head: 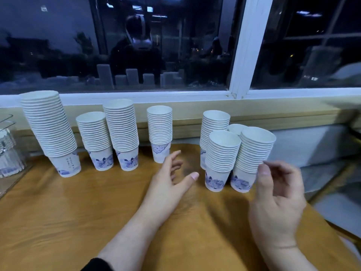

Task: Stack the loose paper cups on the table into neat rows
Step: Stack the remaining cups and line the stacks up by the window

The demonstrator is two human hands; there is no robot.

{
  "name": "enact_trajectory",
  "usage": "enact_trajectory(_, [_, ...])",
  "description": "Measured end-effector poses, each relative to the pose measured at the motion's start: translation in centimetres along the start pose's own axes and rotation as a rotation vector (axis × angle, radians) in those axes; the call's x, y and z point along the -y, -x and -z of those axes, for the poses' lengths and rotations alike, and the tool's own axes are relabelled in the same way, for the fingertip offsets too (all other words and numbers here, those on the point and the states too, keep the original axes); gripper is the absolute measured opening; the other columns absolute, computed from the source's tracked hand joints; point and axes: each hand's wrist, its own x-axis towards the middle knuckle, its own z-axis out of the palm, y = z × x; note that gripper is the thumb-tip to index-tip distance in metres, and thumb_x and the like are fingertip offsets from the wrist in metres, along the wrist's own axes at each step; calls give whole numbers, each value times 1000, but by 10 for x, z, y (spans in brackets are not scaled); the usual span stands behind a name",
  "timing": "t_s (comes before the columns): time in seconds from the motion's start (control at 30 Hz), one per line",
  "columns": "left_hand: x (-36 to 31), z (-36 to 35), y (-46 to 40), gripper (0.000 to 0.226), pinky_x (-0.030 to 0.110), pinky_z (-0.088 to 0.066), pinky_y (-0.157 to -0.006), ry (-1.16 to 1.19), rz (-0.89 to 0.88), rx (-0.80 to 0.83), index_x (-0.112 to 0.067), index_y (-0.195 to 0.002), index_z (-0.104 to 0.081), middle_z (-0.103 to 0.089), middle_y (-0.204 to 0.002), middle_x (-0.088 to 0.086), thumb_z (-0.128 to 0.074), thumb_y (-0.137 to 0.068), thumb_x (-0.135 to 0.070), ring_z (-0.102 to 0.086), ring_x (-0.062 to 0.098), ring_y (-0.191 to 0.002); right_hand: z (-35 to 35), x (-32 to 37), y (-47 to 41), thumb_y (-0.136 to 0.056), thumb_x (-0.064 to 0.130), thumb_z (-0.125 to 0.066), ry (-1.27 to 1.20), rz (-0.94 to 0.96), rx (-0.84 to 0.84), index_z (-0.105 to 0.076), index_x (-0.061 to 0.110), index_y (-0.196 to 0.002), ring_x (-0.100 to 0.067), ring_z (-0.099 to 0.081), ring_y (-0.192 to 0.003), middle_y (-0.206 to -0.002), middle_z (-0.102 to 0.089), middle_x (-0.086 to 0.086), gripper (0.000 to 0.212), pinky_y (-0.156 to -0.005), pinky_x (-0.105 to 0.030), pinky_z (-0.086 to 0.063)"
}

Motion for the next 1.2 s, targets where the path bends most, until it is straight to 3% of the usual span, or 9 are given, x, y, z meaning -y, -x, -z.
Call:
enact_trajectory(0.1, [-8,-32,0,87,25,-43,-109,-16,-8,24,-42,-147,-34,-53,-138,-14,-85,-76,-42,-51,-5,-127,24,-29,-28,-89,50,-61,88,-173,13,-47,40,-118,-13,-56,-112,-122,-55,4,34,-97,-38,-46])
enact_trajectory(0.23, [-15,-70,-4,96,34,-48,-107,32,-31,-13,-41,-143,-35,-56,-138,-21,-88,-64,-43,-56,-5,-122,24,-59,-36,-73,55,-67,99,-426,312,-32,26,-147,-7,-50,-127,-143,-47,9,86,-103,-30,-42])
enact_trajectory(0.4, [-17,-87,-12,92,34,-49,-104,-21,-66,-103,-40,-139,-38,-60,-134,-19,-87,-61,-43,-57,0,-122,19,-69,-33,-79,26,-78,187,-376,472,-44,26,-136,1,-57,-113,-126,-60,16,66,-93,-27,-44])
enact_trajectory(0.6, [-14,-76,-8,78,36,-51,-97,-72,-46,-162,-35,-132,-43,-65,-126,-14,-85,-66,-38,-61,9,-117,14,-65,-26,-77,27,-80,207,-366,522,-46,25,-129,-6,-60,-113,-123,-63,12,62,-96,-37,-48])
enact_trajectory(0.73, [-5,-31,15,75,29,-50,-97,-76,1,-235,-36,-130,-45,-64,-124,-19,-87,-68,-38,-59,3,-116,-6,-42,-5,-77,20,-81,206,-351,624,-46,25,-129,2,-59,-110,-121,-63,14,62,-85,-18,-47])
enact_trajectory(0.83, [5,25,34,74,31,-52,-94,-118,47,-317,-35,-130,-46,-64,-123,-20,-86,-68,-40,-60,2,-114,-34,-21,19,-75,24,-82,177,-341,697,-43,30,-135,-6,-59,-113,-126,-61,14,71,-94,-36,-50])
enact_trajectory(1.03, [20,141,61,57,1,-42,-65,-142,105,-544,-30,-122,-47,-63,-107,-23,-83,-80,-17,-58,-18,-90,-115,17,77,-70,39,-82,-8,-344,821,-38,37,-138,-1,-58,-116,-128,-58,21,81,-98,-38,-51])
enact_trajectory(1.1, [27,167,66,59,5,-43,-71,-171,119,-604,-30,-126,-46,-62,-112,-21,-82,-81,-21,-60,-9,-98,-138,27,92,-75,30,-83,-44,-333,846,-36,36,-138,1,-56,-116,-129,-57,19,79,-98,-31,-49])
enact_trajectory(1.2, [39,192,66,61,32,-49,-88,-189,141,-668,-28,-130,-46,-64,-119,-14,-82,-81,-26,-61,10,-110,-161,35,104,-76,30,-82,-48,-292,863,-34,36,-140,0,-53,-118,-133,-55,17,81,-99,-29,-46])
